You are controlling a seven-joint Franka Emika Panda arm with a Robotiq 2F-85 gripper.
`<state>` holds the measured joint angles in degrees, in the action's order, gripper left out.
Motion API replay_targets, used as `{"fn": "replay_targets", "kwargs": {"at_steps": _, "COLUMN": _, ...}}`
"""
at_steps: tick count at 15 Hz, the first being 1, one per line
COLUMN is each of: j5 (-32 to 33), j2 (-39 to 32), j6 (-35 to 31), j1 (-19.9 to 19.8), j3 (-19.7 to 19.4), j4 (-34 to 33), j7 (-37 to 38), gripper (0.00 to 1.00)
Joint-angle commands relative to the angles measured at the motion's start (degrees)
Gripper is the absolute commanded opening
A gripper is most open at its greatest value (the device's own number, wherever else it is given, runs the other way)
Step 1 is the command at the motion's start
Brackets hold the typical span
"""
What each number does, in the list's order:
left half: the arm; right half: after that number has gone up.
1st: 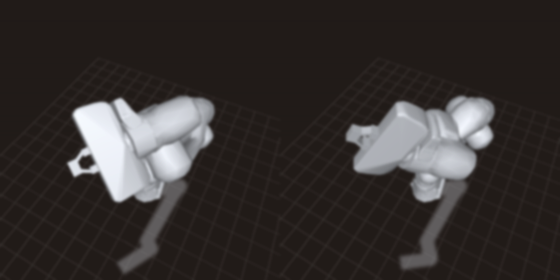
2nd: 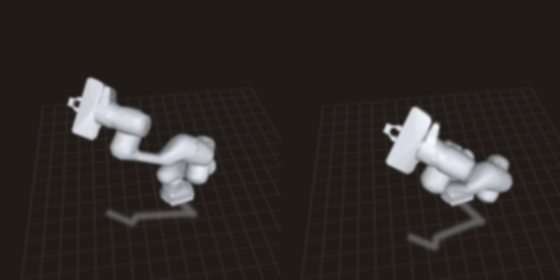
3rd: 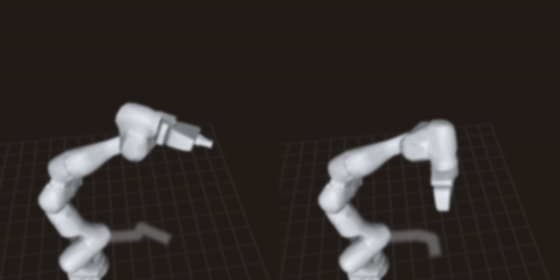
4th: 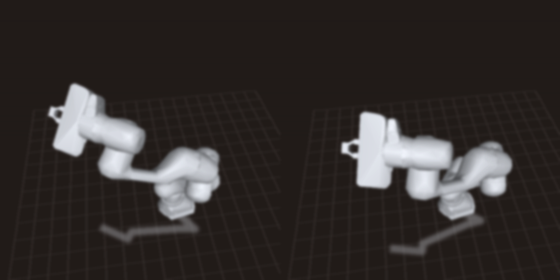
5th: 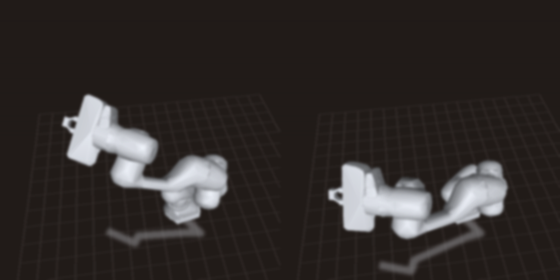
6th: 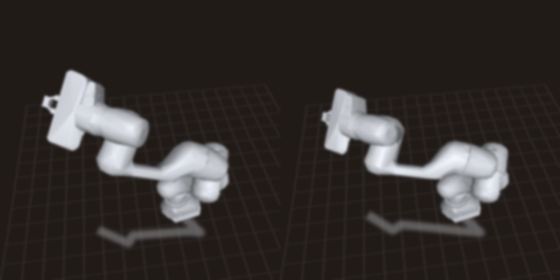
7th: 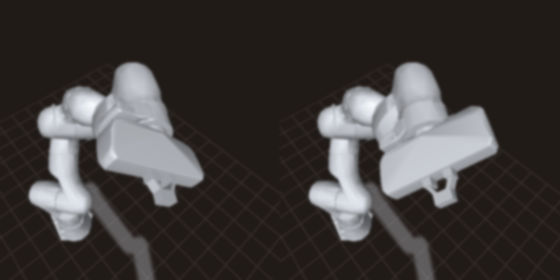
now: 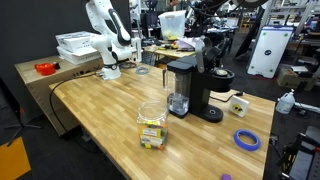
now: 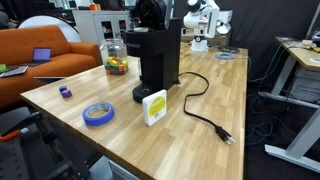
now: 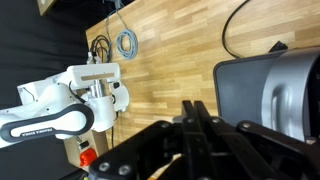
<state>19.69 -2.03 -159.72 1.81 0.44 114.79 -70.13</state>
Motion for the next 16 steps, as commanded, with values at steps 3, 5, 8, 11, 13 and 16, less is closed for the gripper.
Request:
{"fn": "replay_targets", "kwargs": {"at_steps": 3, "j5": 3.6, "j2": -0.1, "j6": 0.0, "j1": -0.8, "j3": -0.6, "j4": 0.7, "j7": 6.1, "gripper": 0.00}}
{"fn": "replay_targets", "kwargs": {"at_steps": 5, "j5": 4.8, "j2": 0.0, "j6": 0.1, "j1": -0.8, "j3": -0.7, "j4": 1.4, "j7": 8.1, "gripper": 0.00}}
{"fn": "replay_targets", "kwargs": {"at_steps": 8, "j5": 5.4, "j2": 0.2, "j6": 0.1, "j1": -0.6, "j3": -0.4, "j4": 2.6, "j7": 9.6, "gripper": 0.00}}
{"fn": "replay_targets", "kwargs": {"at_steps": 11, "j5": 5.8, "j2": 0.3, "j6": 0.4, "j1": -0.2, "j3": 0.0, "j4": 3.2, "j7": 10.1, "gripper": 0.00}}
{"fn": "replay_targets", "kwargs": {"at_steps": 13, "j5": 5.6, "j2": 0.4, "j6": 0.5, "j1": -0.1, "j3": 0.2, "j4": 3.6, "j7": 10.1, "gripper": 0.00}}
{"fn": "replay_targets", "kwargs": {"at_steps": 16, "j5": 5.5, "j2": 0.7, "j6": 0.9, "j1": 0.1, "j3": 0.6, "j4": 4.2, "j7": 9.8, "gripper": 0.00}}
